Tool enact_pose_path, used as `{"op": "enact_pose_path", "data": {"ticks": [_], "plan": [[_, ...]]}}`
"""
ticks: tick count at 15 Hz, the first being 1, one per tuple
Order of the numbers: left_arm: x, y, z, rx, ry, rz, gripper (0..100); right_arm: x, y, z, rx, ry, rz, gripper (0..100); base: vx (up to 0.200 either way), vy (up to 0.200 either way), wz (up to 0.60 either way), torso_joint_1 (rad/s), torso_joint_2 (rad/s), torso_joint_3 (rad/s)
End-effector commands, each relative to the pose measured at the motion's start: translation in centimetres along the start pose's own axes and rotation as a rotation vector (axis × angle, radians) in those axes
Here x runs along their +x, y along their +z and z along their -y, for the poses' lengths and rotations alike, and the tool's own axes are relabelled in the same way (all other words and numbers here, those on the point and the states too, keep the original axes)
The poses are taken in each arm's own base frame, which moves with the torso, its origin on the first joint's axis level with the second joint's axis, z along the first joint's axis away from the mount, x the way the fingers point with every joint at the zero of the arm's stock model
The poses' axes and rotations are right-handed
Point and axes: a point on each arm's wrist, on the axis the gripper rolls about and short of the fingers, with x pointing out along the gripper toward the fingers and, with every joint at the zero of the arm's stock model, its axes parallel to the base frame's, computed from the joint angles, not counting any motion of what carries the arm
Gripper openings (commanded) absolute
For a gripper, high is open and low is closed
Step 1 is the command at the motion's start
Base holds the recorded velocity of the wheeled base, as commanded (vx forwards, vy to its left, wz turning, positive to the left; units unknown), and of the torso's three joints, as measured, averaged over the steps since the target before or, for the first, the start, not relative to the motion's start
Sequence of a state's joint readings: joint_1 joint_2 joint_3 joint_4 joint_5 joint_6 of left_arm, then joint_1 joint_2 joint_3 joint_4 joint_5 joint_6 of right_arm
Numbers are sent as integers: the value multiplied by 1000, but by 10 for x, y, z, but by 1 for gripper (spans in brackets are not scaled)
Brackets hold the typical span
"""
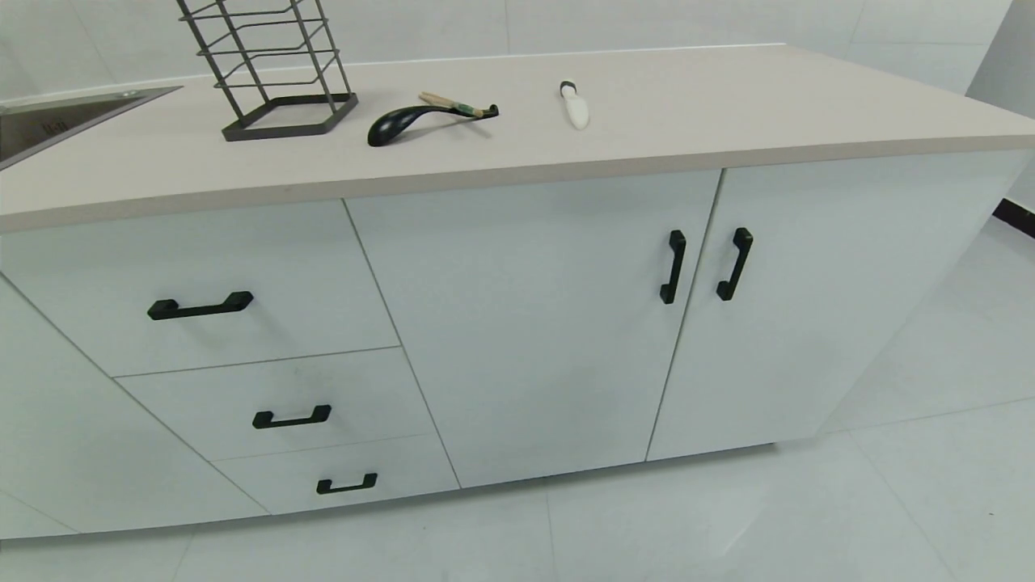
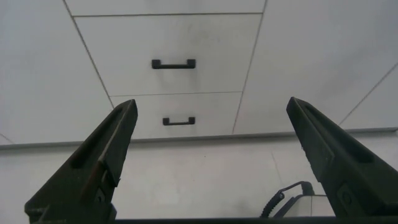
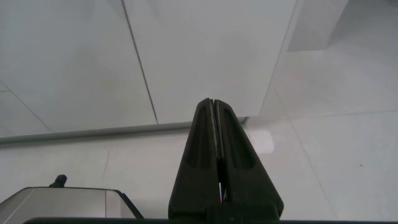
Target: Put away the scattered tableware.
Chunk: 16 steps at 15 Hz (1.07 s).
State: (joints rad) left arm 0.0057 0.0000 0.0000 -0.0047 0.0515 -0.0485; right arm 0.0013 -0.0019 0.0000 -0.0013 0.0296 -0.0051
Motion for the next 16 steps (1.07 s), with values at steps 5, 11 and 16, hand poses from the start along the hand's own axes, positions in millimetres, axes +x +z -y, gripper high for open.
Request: {"op": "enact_pose_path", "data": {"ticks": [5,11,16], "plan": [[0,0,0,1,1,0,100,0,0,0,-1,1,-2,0,0,0,360,1,0,1],[0,0,0,1,1,0,100,0,0,0,1,1,-2,0,0,0,200,1,-2,-1],[0,0,0,-1,1,0,100,0,0,0,1,0,-2,0,0,0,0,0,0,0]]}}
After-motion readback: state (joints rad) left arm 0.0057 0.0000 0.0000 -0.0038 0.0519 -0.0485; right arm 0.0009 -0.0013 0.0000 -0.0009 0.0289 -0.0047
